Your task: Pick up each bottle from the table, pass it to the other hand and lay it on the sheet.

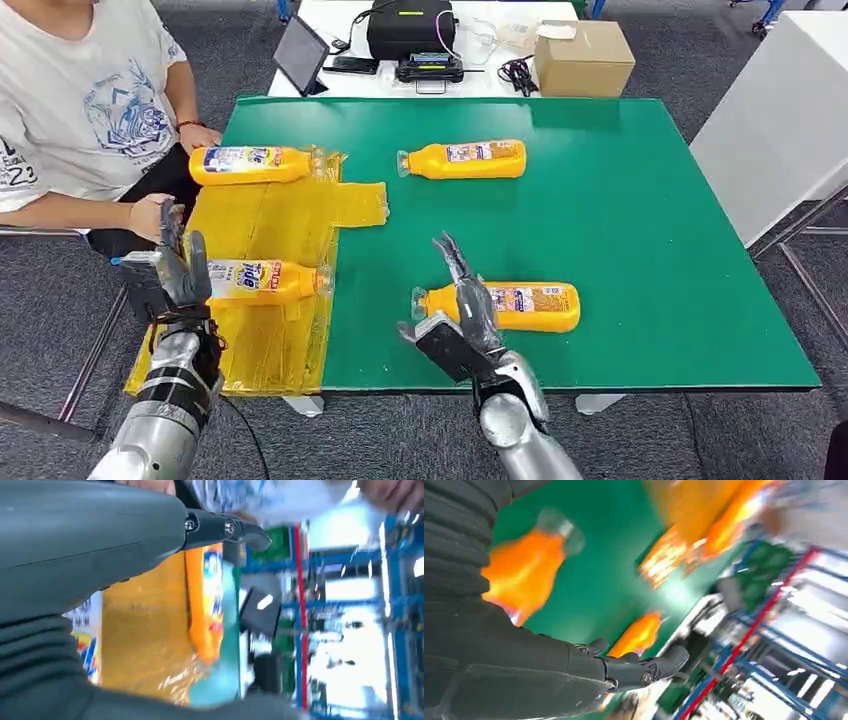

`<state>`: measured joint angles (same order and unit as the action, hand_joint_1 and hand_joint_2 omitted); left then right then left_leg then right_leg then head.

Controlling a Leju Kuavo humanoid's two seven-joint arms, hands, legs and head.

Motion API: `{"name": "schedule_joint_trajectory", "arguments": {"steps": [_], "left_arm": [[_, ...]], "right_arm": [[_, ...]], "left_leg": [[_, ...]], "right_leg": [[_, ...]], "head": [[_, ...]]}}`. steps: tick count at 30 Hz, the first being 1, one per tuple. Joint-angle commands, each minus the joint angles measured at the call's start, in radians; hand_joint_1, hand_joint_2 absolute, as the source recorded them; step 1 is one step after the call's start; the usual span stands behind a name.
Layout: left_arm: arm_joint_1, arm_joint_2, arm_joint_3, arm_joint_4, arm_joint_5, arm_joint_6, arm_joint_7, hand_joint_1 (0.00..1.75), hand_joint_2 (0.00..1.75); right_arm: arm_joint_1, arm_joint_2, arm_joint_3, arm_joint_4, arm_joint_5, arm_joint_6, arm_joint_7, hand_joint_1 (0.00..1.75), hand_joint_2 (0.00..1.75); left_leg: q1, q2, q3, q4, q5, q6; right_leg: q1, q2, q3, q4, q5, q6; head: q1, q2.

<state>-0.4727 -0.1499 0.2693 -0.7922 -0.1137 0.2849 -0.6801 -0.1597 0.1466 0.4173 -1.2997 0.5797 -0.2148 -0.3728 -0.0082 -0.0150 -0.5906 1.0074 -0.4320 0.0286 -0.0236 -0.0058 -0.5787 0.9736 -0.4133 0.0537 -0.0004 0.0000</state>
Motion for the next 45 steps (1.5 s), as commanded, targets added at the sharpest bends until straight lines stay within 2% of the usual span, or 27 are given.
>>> {"name": "schedule_joint_trajectory", "arguments": {"steps": [1, 3, 7, 9, 11, 13, 21, 28, 30, 31, 39, 45], "left_arm": [[0.057, -0.013, -0.038, -0.138, 0.03, 0.014, -0.018, 0.0, 1.75], [0.082, -0.01, -0.051, -0.163, 0.034, 0.014, -0.018, 0.0, 1.75], [0.11, -0.006, -0.074, -0.155, 0.01, 0.018, -0.018, 0.0, 1.75], [0.114, -0.01, -0.076, -0.145, 0.005, 0.022, -0.018, 0.0, 1.75], [0.097, -0.002, -0.094, -0.107, 0.004, -0.012, -0.018, 0.0, 1.75], [0.078, 0.002, -0.103, -0.082, -0.004, -0.002, -0.018, 0.0, 1.75], [0.057, 0.002, -0.096, -0.039, 0.008, -0.003, -0.018, 0.0, 1.75], [0.046, -0.012, -0.127, -0.015, 0.001, -0.023, -0.018, 0.0, 1.75], [0.027, -0.021, -0.118, 0.024, 0.029, -0.053, -0.018, 0.0, 1.75], [0.009, -0.035, -0.08, 0.057, 0.138, -0.178, 0.027, 0.0, 1.75], [-0.008, -0.033, -0.107, 0.093, 0.168, -0.22, 0.041, 0.0, 1.75], [-0.007, -0.034, -0.108, 0.094, 0.168, -0.22, 0.04, 0.0, 1.75]], "right_arm": [[-0.136, -0.156, 0.039, 0.128, 0.075, 0.027, 0.08, 0.0, 1.75], [-0.181, -0.21, 0.053, 0.159, 0.105, 0.083, 0.144, 0.0, 1.75], [-0.258, -0.289, 0.076, 0.245, 0.083, 0.22, 0.184, 0.0, 1.75], [-0.262, -0.307, 0.078, 0.268, 0.061, 0.253, 0.179, 0.0, 1.75], [-0.297, -0.342, 0.097, 0.311, -0.028, 0.375, 0.154, 0.0, 1.75], [-0.331, -0.366, 0.121, 0.351, -0.057, 0.417, 0.136, 0.0, 1.75], [-0.351, -0.377, 0.142, 0.375, -0.079, 0.427, 0.134, 0.0, 1.75], [-0.407, -0.467, 0.248, 0.355, -0.148, 0.525, 0.167, 0.0, 1.75], [-0.412, -0.455, 0.263, 0.369, -0.174, 0.531, 0.16, 0.0, 1.75], [-0.422, -0.453, 0.299, 0.386, -0.185, 0.535, 0.163, 0.0, 1.75], [-0.544, -0.407, 0.474, 0.502, -0.164, 0.529, 0.187, 0.0, 1.75], [-0.548, -0.404, 0.474, 0.503, -0.165, 0.532, 0.189, 0.0, 1.75]], "left_leg": [[0.001, 0.0, 0.0, 0.001, 0.0, -0.001], [0.002, 0.001, 0.001, 0.001, -0.001, -0.002], [0.001, 0.001, 0.0, 0.0, 0.0, -0.001], [0.001, 0.002, 0.001, 0.001, -0.001, -0.001], [0.0, 0.0, 0.0, 0.0, 0.0, -0.001], [0.001, -0.001, -0.001, 0.001, 0.0, -0.001], [0.001, 0.0, 0.0, 0.001, -0.001, -0.002], [0.0, -0.001, -0.002, 0.001, 0.0, -0.001], [0.0, 0.0, -0.002, 0.002, -0.001, -0.001], [0.001, 0.0, -0.003, 0.002, 0.0, -0.001], [0.001, 0.003, -0.002, 0.002, -0.001, -0.002], [0.002, 0.002, -0.001, 0.002, -0.001, -0.002]], "right_leg": [[0.002, 0.0, 0.001, -0.001, 0.0, -0.002], [0.002, 0.0, 0.002, -0.001, 0.0, -0.003], [0.001, 0.001, 0.001, -0.001, 0.001, -0.001], [0.001, 0.002, 0.002, -0.001, 0.001, -0.002], [0.001, 0.0, 0.001, -0.001, 0.0, -0.001], [0.001, -0.001, 0.001, -0.001, 0.0, -0.001], [0.002, 0.0, 0.001, 0.0, 0.0, -0.001], [0.001, -0.001, -0.002, 0.0, 0.001, 0.0], [0.001, 0.0, -0.001, 0.001, 0.0, -0.001], [0.001, 0.0, -0.001, 0.0, 0.001, 0.0], [0.002, 0.003, -0.001, 0.001, 0.001, -0.001], [0.002, 0.002, -0.001, 0.0, 0.001, -0.001]], "head": [[0.0, 0.0], [0.0, 0.0], [0.0, 0.0], [-0.001, 0.0], [0.0, 0.0], [0.0, 0.0], [0.0, 0.0], [-0.001, 0.0], [-0.001, 0.0], [0.0, 0.0], [-0.001, 0.0], [-0.001, 0.0]]}}
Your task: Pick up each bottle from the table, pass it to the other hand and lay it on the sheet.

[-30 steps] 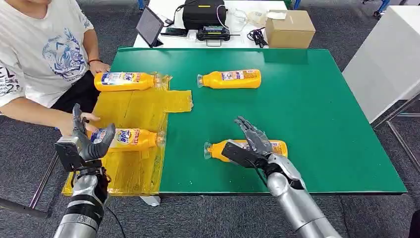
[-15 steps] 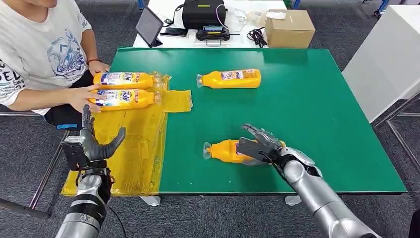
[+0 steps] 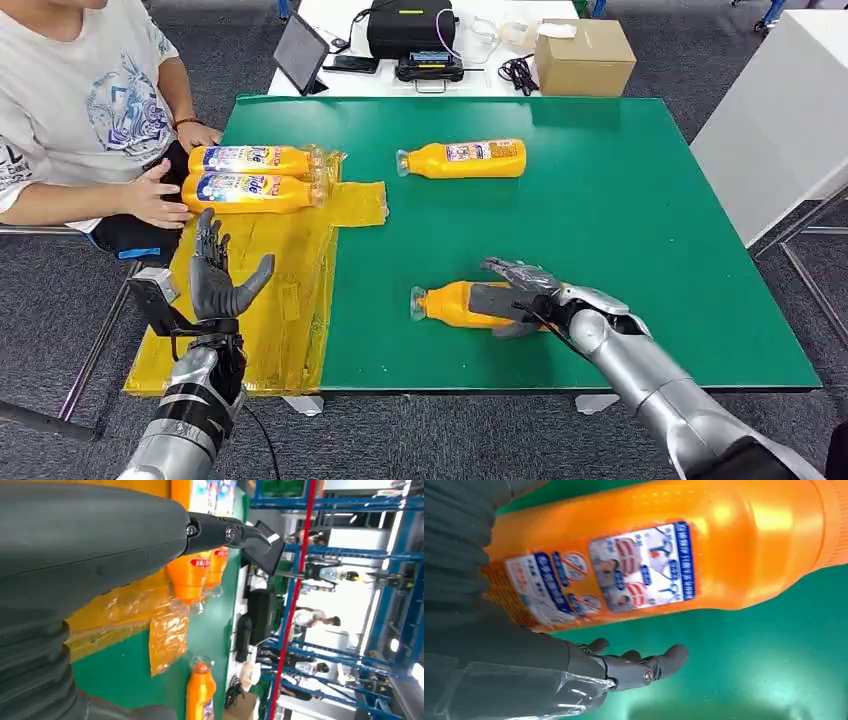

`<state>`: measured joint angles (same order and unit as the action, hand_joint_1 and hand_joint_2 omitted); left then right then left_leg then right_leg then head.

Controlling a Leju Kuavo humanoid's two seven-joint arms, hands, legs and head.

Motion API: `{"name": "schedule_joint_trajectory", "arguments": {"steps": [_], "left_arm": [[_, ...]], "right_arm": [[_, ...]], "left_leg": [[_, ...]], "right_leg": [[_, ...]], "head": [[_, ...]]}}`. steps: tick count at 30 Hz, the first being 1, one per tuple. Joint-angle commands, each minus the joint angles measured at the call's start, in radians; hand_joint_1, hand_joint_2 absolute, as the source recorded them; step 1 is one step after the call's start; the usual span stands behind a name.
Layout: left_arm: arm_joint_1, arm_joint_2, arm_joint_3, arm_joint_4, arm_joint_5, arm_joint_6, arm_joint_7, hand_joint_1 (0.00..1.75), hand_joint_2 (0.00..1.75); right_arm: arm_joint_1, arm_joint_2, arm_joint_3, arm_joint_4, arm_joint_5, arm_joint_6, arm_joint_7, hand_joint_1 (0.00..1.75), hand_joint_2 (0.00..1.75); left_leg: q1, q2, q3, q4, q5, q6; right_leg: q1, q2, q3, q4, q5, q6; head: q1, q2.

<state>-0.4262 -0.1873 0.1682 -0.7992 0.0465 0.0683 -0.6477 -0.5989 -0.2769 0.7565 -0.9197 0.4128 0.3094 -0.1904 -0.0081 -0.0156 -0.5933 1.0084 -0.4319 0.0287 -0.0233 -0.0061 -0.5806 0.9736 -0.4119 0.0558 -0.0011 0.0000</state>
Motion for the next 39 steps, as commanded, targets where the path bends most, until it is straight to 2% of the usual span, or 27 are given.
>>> {"name": "schedule_joint_trajectory", "arguments": {"steps": [1, 4, 12, 22, 23, 28, 33, 35, 37, 39], "left_arm": [[-0.054, 0.004, -0.007, 0.101, 0.008, -0.003, 0.008, 0.0, 1.75], [-0.051, 0.008, -0.013, 0.11, 0.018, -0.026, 0.028, 0.0, 1.75], [-0.056, 0.005, -0.019, 0.143, 0.011, -0.023, 0.03, 0.0, 1.75], [-0.054, 0.004, -0.021, 0.137, -0.002, -0.012, 0.028, 0.0, 1.75], [-0.054, 0.003, -0.021, 0.14, -0.005, -0.006, 0.029, 0.0, 1.75], [-0.058, 0.003, -0.021, 0.153, -0.008, -0.002, 0.028, 0.0, 1.75], [-0.052, 0.01, -0.017, 0.148, -0.011, 0.003, 0.02, 0.0, 1.75], [-0.041, 0.01, -0.013, 0.129, -0.015, 0.009, 0.016, 0.0, 1.75], [-0.015, 0.007, -0.011, 0.089, -0.025, 0.02, 0.016, 0.0, 1.75], [-0.002, 0.004, -0.009, 0.065, -0.031, 0.018, 0.026, 0.0, 1.75]], "right_arm": [[-0.109, 0.02, 0.135, 0.123, 0.002, 0.008, 0.006, 0.0, 1.75], [-0.137, 0.029, 0.19, 0.15, 0.045, -0.005, 0.048, 0.0, 1.75], [-0.173, 0.075, 0.292, 0.27, 0.08, -0.038, 0.07, 0.0, 1.75], [-0.188, 0.06, 0.341, 0.279, 0.094, -0.003, 0.082, 0.0, 1.75], [-0.2, 0.056, 0.362, 0.282, 0.1, 0.027, 0.075, 1.75, 1.75], [-0.226, 0.03, 0.374, 0.264, 0.09, 0.053, 0.061, 1.75, 1.75], [-0.221, 0.004, 0.358, 0.207, 0.061, 0.017, 0.059, 1.75, 1.75], [-0.155, 0.011, 0.275, 0.162, 0.032, -0.116, 0.062, 1.75, 1.75], [-0.017, 0.066, 0.144, 0.086, 0.045, -0.326, 0.061, 1.75, 1.75], [0.024, 0.078, 0.11, 0.039, 0.09, -0.327, 0.092, 1.75, 1.75]], "left_leg": [[0.001, 0.002, 0.001, 0.001, -0.001, -0.001], [0.002, 0.004, 0.002, 0.002, -0.002, -0.002], [0.001, 0.002, 0.002, 0.0, -0.001, -0.002], [0.001, 0.001, 0.001, 0.001, -0.001, -0.001], [0.001, 0.001, 0.0, 0.0, 0.0, -0.001], [0.001, 0.0, 0.001, 0.001, 0.0, -0.002], [0.001, 0.001, 0.001, 0.002, -0.001, -0.002], [0.001, 0.001, 0.001, 0.001, -0.001, -0.001], [0.005, 0.003, 0.004, 0.003, -0.003, -0.004], [0.004, 0.001, 0.006, -0.002, -0.002, -0.003]], "right_leg": [[0.001, 0.002, 0.001, 0.0, 0.0, -0.002], [0.002, 0.003, 0.002, 0.0, 0.0, -0.003], [0.002, 0.002, 0.002, 0.0, 0.0, -0.003], [0.001, 0.0, 0.001, 0.0, 0.0, -0.002], [0.001, 0.0, 0.001, 0.0, 0.0, -0.002], [0.001, 0.0, 0.001, 0.0, 0.0, -0.002], [0.002, 0.0, 0.001, 0.001, 0.0, -0.003], [0.002, 0.0, 0.001, 0.0, 0.0, -0.002], [0.005, 0.001, 0.005, 0.0, -0.002, -0.006], [0.004, 0.0, 0.008, -0.005, -0.001, -0.004]], "head": [[0.0, 0.0], [0.0, 0.0], [0.0, 0.0], [0.0, 0.0], [0.0, 0.0], [0.0, 0.0], [0.0, 0.0], [0.0, 0.0], [0.0, 0.0], [0.0, 0.0]]}}
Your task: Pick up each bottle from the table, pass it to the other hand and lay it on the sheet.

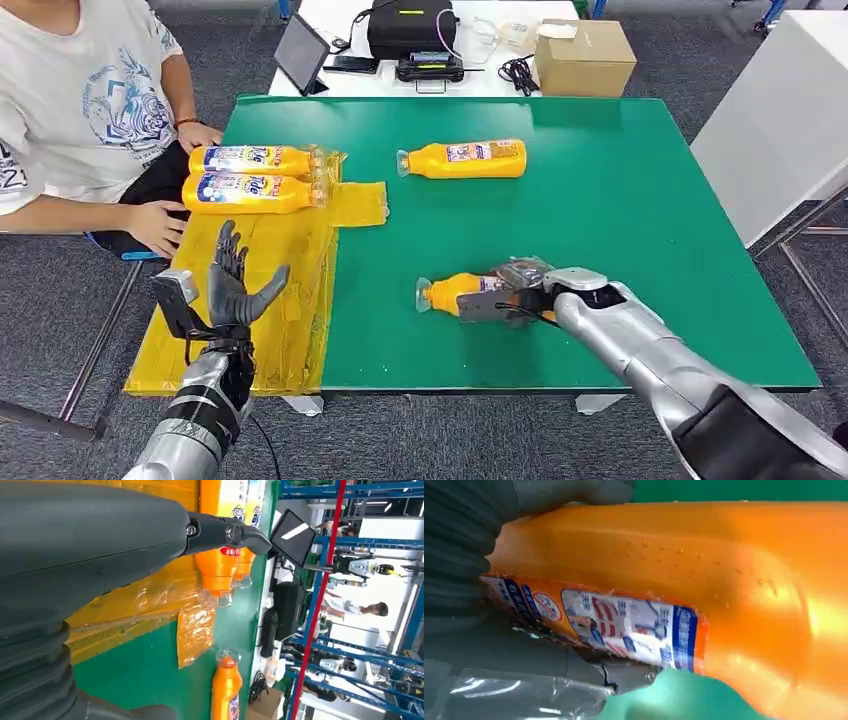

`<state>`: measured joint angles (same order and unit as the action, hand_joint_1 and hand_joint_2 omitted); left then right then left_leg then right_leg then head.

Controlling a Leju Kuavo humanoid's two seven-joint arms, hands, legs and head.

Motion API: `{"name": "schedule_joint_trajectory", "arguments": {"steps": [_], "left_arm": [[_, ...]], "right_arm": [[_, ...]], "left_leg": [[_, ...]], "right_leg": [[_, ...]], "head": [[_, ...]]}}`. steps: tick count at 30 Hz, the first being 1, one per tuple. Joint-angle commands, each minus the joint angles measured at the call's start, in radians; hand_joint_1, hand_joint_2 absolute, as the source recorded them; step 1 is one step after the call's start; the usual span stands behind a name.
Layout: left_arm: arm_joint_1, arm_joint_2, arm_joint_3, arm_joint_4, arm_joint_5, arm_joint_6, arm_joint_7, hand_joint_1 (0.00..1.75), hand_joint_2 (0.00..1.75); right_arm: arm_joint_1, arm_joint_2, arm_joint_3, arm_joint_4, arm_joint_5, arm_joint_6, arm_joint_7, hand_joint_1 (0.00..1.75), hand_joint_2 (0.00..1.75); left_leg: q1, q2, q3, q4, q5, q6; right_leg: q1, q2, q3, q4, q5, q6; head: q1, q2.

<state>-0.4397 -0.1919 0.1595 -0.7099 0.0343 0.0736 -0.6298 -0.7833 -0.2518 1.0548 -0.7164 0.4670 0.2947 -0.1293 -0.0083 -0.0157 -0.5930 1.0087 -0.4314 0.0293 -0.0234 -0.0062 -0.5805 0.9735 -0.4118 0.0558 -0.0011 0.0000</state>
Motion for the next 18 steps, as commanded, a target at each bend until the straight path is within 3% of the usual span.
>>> {"name": "schedule_joint_trajectory", "arguments": {"steps": [1, 14, 15, 18], "left_arm": [[0.011, 0.008, 0.001, -0.024, -0.019, 0.011, 0.009, 0.0, 1.75], [0.007, 0.008, 0.003, -0.018, -0.022, 0.01, 0.012, 0.0, 1.75], [0.014, 0.004, 0.011, -0.03, -0.019, 0.017, 0.013, 0.0, 1.75], [0.057, -0.005, 0.017, -0.097, -0.018, 0.034, 0.021, 0.0, 1.75]], "right_arm": [[0.209, 0.053, -0.197, -0.167, 0.042, -0.307, 0.032, 1.75, 1.75], [0.208, 0.056, -0.24, -0.162, 0.072, -0.279, 0.018, 1.75, 1.75], [0.274, 0.102, -0.353, -0.213, 0.067, -0.402, -0.04, 1.75, 1.75], [0.453, 0.231, -0.579, -0.478, 0.149, -0.627, -0.106, 1.75, 1.75]], "left_leg": [[0.003, 0.001, 0.004, -0.001, -0.002, -0.002], [0.001, 0.002, -0.001, 0.0, -0.001, -0.002], [0.003, 0.003, 0.0, 0.001, -0.002, -0.003], [0.003, 0.004, 0.002, -0.001, -0.003, -0.003]], "right_leg": [[0.003, 0.001, 0.005, -0.003, -0.001, -0.003], [0.001, 0.001, -0.001, 0.0, 0.0, -0.002], [0.003, 0.002, 0.0, 0.0, -0.001, -0.003], [0.003, 0.003, 0.002, -0.001, -0.001, -0.004]], "head": [[0.001, 0.0], [0.0, 0.0], [0.0, 0.0], [0.0, 0.0]]}}
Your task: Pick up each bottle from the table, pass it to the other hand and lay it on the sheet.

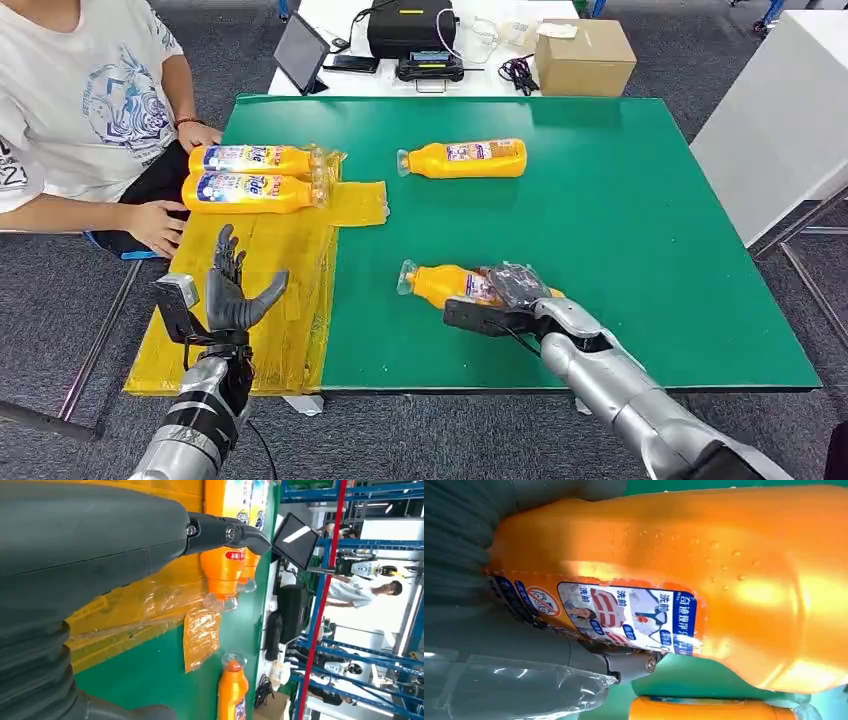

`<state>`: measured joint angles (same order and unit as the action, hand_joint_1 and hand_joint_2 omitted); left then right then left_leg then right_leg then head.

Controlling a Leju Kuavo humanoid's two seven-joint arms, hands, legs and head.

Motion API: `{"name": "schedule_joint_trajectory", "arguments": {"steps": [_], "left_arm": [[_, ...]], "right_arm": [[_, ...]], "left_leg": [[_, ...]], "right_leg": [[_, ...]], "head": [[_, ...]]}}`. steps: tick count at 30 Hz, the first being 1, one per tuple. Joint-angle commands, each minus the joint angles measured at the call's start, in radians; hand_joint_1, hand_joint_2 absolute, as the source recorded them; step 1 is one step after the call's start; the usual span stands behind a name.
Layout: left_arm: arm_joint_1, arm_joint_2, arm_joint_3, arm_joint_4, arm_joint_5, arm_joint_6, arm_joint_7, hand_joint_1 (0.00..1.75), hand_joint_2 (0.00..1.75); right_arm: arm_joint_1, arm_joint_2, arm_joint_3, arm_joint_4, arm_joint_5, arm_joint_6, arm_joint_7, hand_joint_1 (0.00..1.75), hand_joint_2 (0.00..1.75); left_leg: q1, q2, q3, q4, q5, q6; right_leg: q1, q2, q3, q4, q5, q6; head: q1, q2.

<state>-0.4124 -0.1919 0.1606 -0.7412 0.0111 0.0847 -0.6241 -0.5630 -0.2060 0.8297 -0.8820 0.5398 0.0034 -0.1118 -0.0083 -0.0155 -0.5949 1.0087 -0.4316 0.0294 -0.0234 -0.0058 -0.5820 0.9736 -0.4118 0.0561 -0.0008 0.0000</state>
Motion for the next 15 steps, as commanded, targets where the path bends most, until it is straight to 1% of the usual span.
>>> {"name": "schedule_joint_trajectory", "arguments": {"steps": [1, 2, 3, 4, 5, 6, 7, 8, 9, 11, 12, 13, 15], "left_arm": [[0.04, -0.009, 0.015, -0.08, 0.008, 0.021, 0.024, 0.0, 1.75], [0.051, -0.013, 0.004, -0.101, 0.001, 0.03, 0.03, 0.0, 1.75], [0.053, -0.016, 0.0, -0.107, 0.003, 0.028, 0.034, 0.0, 1.75], [0.055, -0.019, -0.006, -0.112, 0.004, 0.03, 0.04, 0.0, 1.75], [0.055, -0.021, -0.012, -0.114, 0.008, 0.031, 0.045, 0.0, 1.75], [0.055, -0.024, -0.014, -0.117, 0.024, 0.025, 0.055, 0.0, 1.75], [0.054, -0.026, -0.022, -0.117, 0.035, 0.017, 0.062, 0.0, 1.75], [0.056, -0.027, -0.027, -0.121, 0.048, 0.008, 0.069, 0.0, 1.75], [0.057, -0.025, -0.04, -0.125, 0.055, 0.001, 0.072, 0.0, 1.75], [0.052, -0.023, -0.054, -0.124, 0.06, -0.003, 0.077, 0.0, 1.75], [0.048, -0.021, -0.057, -0.121, 0.064, -0.002, 0.081, 0.0, 1.75], [0.041, -0.019, -0.062, -0.113, 0.078, -0.019, 0.096, 0.0, 1.75], [0.045, -0.021, -0.078, -0.111, 0.088, -0.036, 0.107, 0.0, 1.75]], "right_arm": [[0.269, 0.22, -0.414, -0.383, 0.117, -0.451, -0.14, 1.75, 1.75], [0.303, 0.23, -0.443, -0.452, 0.303, -0.573, -0.103, 1.75, 1.75], [0.322, 0.247, -0.477, -0.49, 0.282, -0.616, -0.123, 1.75, 1.75], [0.34, 0.24, -0.501, -0.526, 0.292, -0.629, -0.131, 1.75, 1.75], [0.364, 0.258, -0.545, -0.555, 0.29, -0.694, -0.163, 1.75, 1.75], [0.384, 0.266, -0.581, -0.583, 0.268, -0.702, -0.198, 1.75, 1.75], [0.403, 0.29, -0.629, -0.599, 0.264, -0.702, -0.243, 1.75, 1.75], [0.41, 0.3, -0.647, -0.601, 0.245, -0.702, -0.266, 1.75, 1.75], [0.422, 0.326, -0.684, -0.607, 0.245, -0.702, -0.31, 1.75, 1.75], [0.418, 0.334, -0.697, -0.584, 0.217, -0.702, -0.328, 1.75, 1.75], [0.419, 0.35, -0.721, -0.577, 0.242, -0.702, -0.346, 1.75, 1.75], [0.415, 0.348, -0.706, -0.547, 0.188, -0.688, -0.347, 1.75, 1.75], [0.413, 0.349, -0.691, -0.502, 0.151, -0.702, -0.376, 1.75, 1.75]], "left_leg": [[0.003, 0.003, 0.002, -0.001, -0.002, -0.003], [0.002, 0.004, 0.001, 0.0, -0.003, -0.003], [0.003, 0.006, 0.002, 0.001, -0.004, -0.004], [0.002, 0.003, 0.001, 0.001, -0.004, -0.004], [0.002, 0.001, -0.001, 0.001, -0.003, -0.003], [0.002, -0.002, -0.004, 0.001, -0.001, -0.002], [0.004, -0.002, -0.002, 0.002, -0.003, -0.003], [0.004, -0.004, -0.004, 0.001, -0.002, -0.002], [0.005, -0.004, -0.002, 0.002, -0.003, -0.002], [0.003, -0.001, -0.005, 0.001, -0.001, -0.002], [0.004, -0.001, -0.004, 0.001, -0.002, -0.002], [0.002, 0.0, -0.005, 0.0, -0.001, -0.002], [0.002, 0.0, -0.003, 0.001, -0.002, -0.003]], "right_leg": [[0.003, 0.002, 0.002, -0.001, -0.001, -0.003], [0.003, 0.004, 0.0, 0.0, -0.001, -0.003], [0.003, 0.005, 0.001, 0.001, -0.003, -0.004], [0.003, 0.002, -0.001, 0.003, -0.003, -0.004], [0.002, 0.0, -0.003, 0.002, -0.003, -0.003], [0.002, -0.003, -0.004, 0.002, -0.002, -0.002], [0.004, -0.003, -0.002, 0.001, -0.004, -0.003], [0.004, -0.004, -0.003, 0.001, -0.003, -0.003], [0.005, -0.004, -0.001, 0.001, -0.004, -0.003], [0.003, -0.002, -0.005, 0.001, -0.002, -0.002], [0.004, -0.001, -0.003, 0.001, -0.002, -0.003], [0.002, -0.001, -0.004, 0.0, -0.001, -0.003], [0.003, -0.002, -0.003, 0.0, -0.001, -0.003]], "head": [[0.001, 0.0], [0.0, 0.0], [0.0, 0.0], [-0.001, 0.0], [-0.001, 0.0], [-0.001, 0.0], [-0.001, 0.0], [0.0, 0.0], [0.0, 0.0], [0.0, 0.0], [0.0, 0.0], [0.0, 0.0], [0.0, 0.0]]}}
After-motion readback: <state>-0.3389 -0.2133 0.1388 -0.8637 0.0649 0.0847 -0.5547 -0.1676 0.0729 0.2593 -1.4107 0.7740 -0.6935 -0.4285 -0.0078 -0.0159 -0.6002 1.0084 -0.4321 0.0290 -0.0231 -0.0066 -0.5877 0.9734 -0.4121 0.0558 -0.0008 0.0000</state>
